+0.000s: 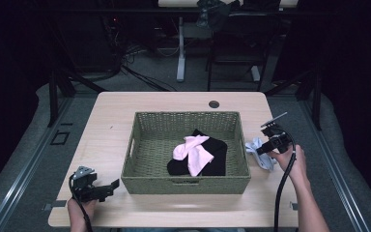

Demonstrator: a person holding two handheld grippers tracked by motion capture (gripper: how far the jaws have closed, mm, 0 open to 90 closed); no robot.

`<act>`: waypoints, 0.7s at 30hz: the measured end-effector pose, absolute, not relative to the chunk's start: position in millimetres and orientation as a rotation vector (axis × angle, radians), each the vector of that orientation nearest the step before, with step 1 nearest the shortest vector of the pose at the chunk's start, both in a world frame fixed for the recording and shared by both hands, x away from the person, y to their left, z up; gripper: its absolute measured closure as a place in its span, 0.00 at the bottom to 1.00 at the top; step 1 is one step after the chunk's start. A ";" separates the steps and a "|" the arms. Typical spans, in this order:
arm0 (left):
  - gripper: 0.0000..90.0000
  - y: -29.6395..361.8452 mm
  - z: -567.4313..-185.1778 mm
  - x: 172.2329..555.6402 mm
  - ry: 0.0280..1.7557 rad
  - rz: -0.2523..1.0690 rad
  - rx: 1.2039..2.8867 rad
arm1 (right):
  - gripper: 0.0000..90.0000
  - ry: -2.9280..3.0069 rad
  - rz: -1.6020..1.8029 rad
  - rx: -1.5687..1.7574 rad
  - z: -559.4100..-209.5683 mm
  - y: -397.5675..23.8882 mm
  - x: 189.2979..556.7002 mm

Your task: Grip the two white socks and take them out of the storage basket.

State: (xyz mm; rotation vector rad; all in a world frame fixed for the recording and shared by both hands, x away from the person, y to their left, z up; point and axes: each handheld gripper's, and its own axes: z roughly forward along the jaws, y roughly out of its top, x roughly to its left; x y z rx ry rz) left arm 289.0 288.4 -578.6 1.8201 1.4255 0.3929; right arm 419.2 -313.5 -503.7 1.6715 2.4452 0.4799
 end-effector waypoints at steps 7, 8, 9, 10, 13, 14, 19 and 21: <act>0.00 288.0 -578.1 288.7 1.423 0.395 1.820 | 0.23 2.441 0.528 1.584 -479.2 -315.1 392.2; 0.00 288.1 -578.2 288.7 1.424 0.395 1.820 | 0.23 2.441 0.528 1.584 -479.2 -315.1 392.2; 0.00 288.1 -578.2 288.8 1.424 0.395 1.821 | 0.20 2.444 0.538 1.575 -477.7 -314.8 387.8; 0.00 287.9 -578.2 288.8 1.424 0.394 1.821 | 0.17 2.435 0.553 1.575 -477.0 -313.6 383.2; 0.00 287.6 -578.0 288.7 1.424 0.397 1.823 | 0.11 2.431 0.565 1.560 -475.3 -312.6 370.3; 0.00 287.9 -578.1 288.8 1.423 0.396 1.821 | 0.09 2.435 0.543 1.550 -475.4 -312.8 366.5; 0.00 287.4 -577.5 289.2 1.420 0.390 1.825 | 0.04 2.449 0.476 1.553 -480.8 -311.0 350.4; 0.00 287.2 -577.1 289.4 1.417 0.387 1.833 | 0.00 2.478 0.441 1.557 -485.0 -311.8 345.3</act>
